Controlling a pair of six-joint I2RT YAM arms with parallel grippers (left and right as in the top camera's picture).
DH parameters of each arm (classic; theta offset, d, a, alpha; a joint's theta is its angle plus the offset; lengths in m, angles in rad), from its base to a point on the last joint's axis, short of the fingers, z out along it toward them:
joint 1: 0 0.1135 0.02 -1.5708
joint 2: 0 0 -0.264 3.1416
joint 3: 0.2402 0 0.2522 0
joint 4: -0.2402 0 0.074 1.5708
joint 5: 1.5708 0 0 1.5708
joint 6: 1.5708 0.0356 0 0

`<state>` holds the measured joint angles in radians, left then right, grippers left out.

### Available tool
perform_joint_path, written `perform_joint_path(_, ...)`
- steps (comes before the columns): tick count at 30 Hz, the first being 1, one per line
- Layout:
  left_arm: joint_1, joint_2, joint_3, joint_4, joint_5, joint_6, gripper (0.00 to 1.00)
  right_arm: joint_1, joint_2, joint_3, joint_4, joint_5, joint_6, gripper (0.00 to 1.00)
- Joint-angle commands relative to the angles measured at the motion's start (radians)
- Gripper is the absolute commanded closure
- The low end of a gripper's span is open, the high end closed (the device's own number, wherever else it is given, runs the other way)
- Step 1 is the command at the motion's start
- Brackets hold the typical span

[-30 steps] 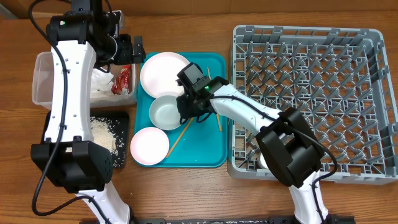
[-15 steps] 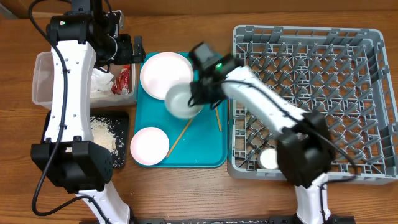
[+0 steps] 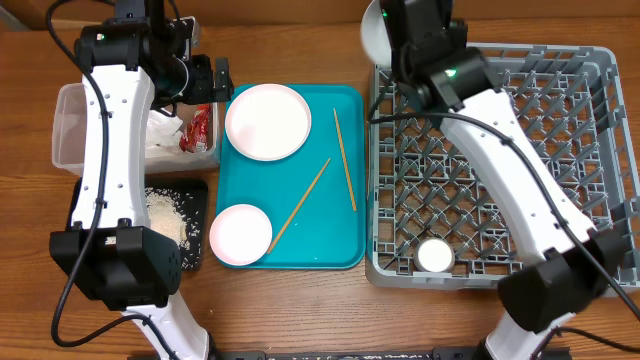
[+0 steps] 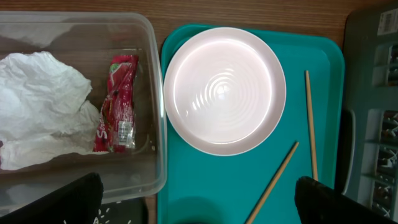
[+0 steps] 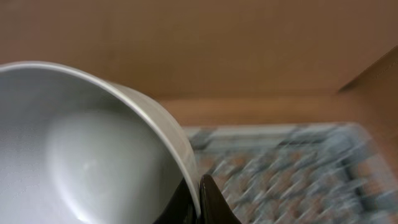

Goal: Sort waste into correct bins and load items into the dishwasher
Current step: 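Grasp the white bowl and carry it to the rack's back corner, then release the white bowl in the rack and reach for the pink bowl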

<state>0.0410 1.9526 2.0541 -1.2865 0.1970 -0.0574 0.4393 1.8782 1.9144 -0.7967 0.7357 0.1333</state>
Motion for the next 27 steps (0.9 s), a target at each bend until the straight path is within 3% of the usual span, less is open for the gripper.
perform_joint_path(1,0.0,-0.011,0.005,0.004,-0.006,-0.01,0.0,0.003,0.082,-0.016,0.071,0.294,-0.299,0.96)
perform_joint_path(6,0.0,-0.011,0.005,0.004,-0.006,-0.01,0.0,-0.003,0.178,-0.016,0.091,0.399,-0.449,0.96)
perform_joint_path(27,0.0,-0.011,0.005,0.004,-0.006,-0.01,0.0,-0.026,0.359,-0.063,0.133,0.494,-0.447,0.96)
